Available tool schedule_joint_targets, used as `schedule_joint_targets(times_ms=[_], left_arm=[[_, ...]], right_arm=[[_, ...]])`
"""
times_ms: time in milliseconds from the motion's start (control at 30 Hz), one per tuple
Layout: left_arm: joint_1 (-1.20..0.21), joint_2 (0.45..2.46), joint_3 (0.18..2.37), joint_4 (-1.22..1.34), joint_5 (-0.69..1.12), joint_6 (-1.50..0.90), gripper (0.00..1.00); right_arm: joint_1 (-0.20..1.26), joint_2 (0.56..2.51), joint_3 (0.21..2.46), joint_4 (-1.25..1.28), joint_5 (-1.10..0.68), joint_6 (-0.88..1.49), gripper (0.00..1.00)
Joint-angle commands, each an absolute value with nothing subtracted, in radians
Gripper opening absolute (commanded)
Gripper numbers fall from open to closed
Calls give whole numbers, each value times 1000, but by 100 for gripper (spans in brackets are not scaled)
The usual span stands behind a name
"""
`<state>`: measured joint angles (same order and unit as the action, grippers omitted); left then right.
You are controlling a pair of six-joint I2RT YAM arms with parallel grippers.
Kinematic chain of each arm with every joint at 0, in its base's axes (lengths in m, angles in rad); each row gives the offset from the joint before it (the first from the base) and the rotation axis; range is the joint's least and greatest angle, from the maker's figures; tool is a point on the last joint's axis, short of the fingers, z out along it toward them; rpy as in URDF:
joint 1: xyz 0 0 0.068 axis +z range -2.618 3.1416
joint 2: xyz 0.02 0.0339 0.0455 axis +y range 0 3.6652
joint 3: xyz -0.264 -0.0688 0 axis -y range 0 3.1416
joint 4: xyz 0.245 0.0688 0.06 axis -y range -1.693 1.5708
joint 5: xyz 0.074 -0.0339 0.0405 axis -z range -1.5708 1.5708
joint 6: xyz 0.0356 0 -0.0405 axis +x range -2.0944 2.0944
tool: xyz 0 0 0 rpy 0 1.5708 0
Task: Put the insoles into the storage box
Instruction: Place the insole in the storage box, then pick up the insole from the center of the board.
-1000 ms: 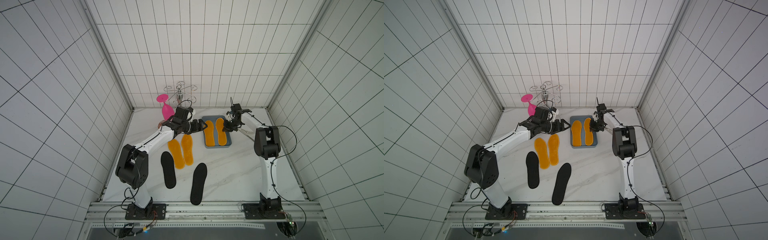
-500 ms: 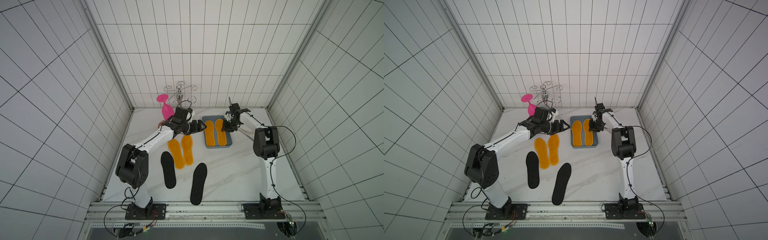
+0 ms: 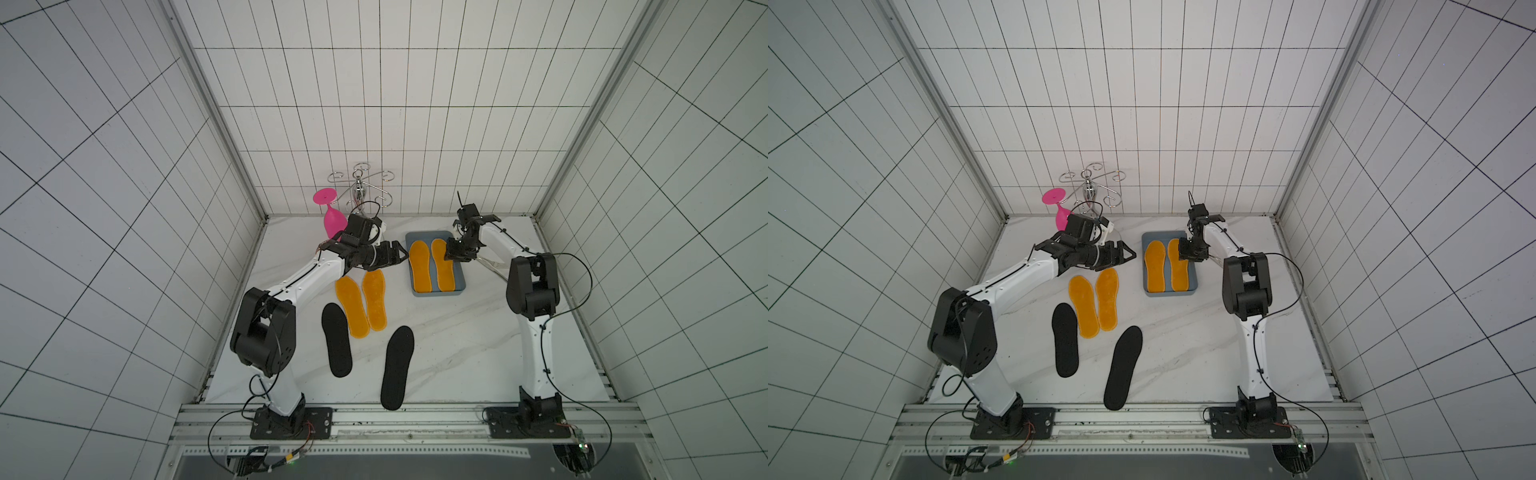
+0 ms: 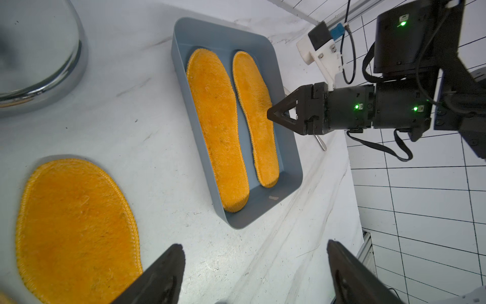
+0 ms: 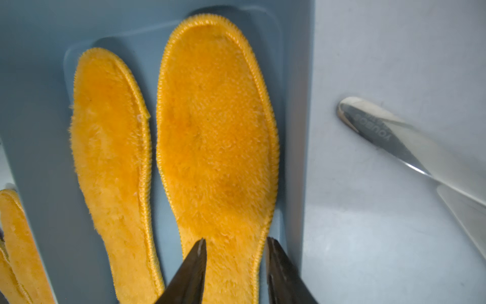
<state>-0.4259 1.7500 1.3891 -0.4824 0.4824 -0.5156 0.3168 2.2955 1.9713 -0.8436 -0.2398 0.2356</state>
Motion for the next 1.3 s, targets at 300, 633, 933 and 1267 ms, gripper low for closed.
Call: schedule_joint_targets(times_ms=[300,633,933,1267], left_arm=[[-365,1635,1398,-772,329,-418,86],[-322,1491,1233,-798,244,-492,83],[-320,1462,1134,-696,281,-570,80],[-389,1589,1135,-633,234,-626,57]], right_arm=[[360,1966,1851,-737,-291,229,54],[368,1658,1504,-562,-308,216,87],[369,1494,1311,-533,-318,237,99],[416,1402,1173,-543,-320,278,99]])
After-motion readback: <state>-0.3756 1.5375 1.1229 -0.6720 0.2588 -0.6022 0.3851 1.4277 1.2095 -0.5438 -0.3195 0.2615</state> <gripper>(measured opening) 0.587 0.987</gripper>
